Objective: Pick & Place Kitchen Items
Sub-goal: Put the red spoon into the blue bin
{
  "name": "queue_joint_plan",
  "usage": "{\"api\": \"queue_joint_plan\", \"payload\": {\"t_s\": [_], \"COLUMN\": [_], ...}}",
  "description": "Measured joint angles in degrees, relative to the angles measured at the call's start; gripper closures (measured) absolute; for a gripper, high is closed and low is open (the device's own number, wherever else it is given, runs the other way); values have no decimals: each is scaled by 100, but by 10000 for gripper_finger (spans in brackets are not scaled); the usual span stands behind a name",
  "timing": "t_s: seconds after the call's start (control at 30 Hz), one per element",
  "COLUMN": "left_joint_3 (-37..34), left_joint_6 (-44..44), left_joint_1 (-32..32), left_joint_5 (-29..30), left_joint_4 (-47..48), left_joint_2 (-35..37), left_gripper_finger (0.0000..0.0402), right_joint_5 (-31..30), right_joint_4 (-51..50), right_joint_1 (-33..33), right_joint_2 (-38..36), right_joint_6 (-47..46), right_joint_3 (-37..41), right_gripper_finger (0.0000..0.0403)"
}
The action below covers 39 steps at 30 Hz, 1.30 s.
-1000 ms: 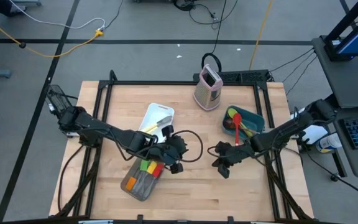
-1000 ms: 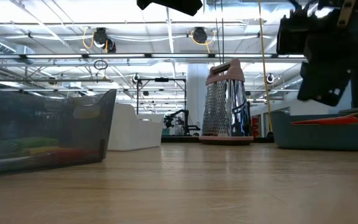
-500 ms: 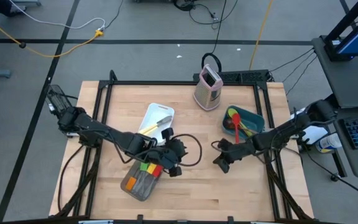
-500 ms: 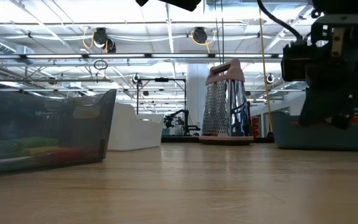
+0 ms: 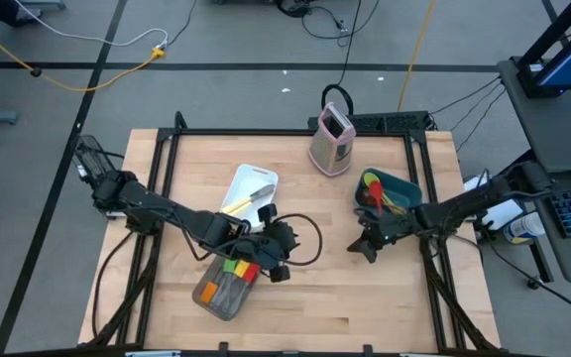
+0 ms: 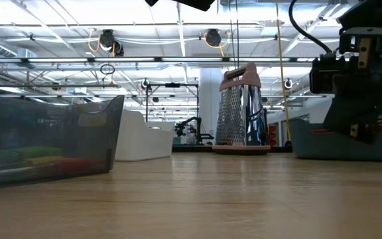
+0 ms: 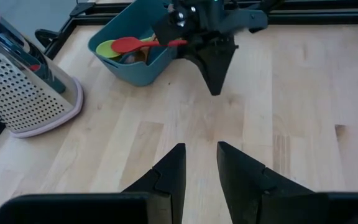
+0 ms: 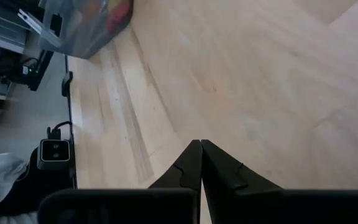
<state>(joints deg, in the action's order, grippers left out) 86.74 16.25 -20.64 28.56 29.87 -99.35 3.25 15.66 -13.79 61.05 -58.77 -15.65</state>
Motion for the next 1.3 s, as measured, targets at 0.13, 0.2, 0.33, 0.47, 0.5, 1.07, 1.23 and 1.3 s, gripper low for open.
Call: {"api": "queue_joint_plan", "payload": {"t_s": [0.13, 0.2, 0.33, 0.47, 0.5, 1.07, 1.23, 1.3], "left_joint_3": [-1, 0, 0, 0, 0, 0, 0, 2], "left_joint_6": [21, 20, 22, 26, 27, 44, 55, 57], "left_joint_1": [0, -1, 0, 4, 7, 114, 114, 114], "left_joint_5": [0, 0, 5, 7, 7, 7, 7, 7], "left_joint_4": [2, 3, 2, -2, -1, -7, -4, -2], "left_joint_2": [0, -2, -2, -2, -2, -2, -2, -2], "left_gripper_finger": [305, 305, 305, 305, 305, 305, 305, 305], "right_joint_5": [1, 3, 2, 3, 2, 274, -149, -436], "right_joint_4": [-547, -951, -1712, -1944, -1940, -2361, -3360, -3858], "right_joint_1": [118, 169, 259, 368, 397, 718, 622, 468], "right_joint_2": [-565, -841, -1338, -1722, -1804, -2294, -2223, -2117], "right_joint_6": [111, 118, 142, 455, 534, 1490, 2071, 2288], "right_joint_3": [44, 44, 44, 44, 44, -400, -1348, -1892], "right_gripper_finger": [403, 403, 403, 403, 403, 403, 403, 403]}}
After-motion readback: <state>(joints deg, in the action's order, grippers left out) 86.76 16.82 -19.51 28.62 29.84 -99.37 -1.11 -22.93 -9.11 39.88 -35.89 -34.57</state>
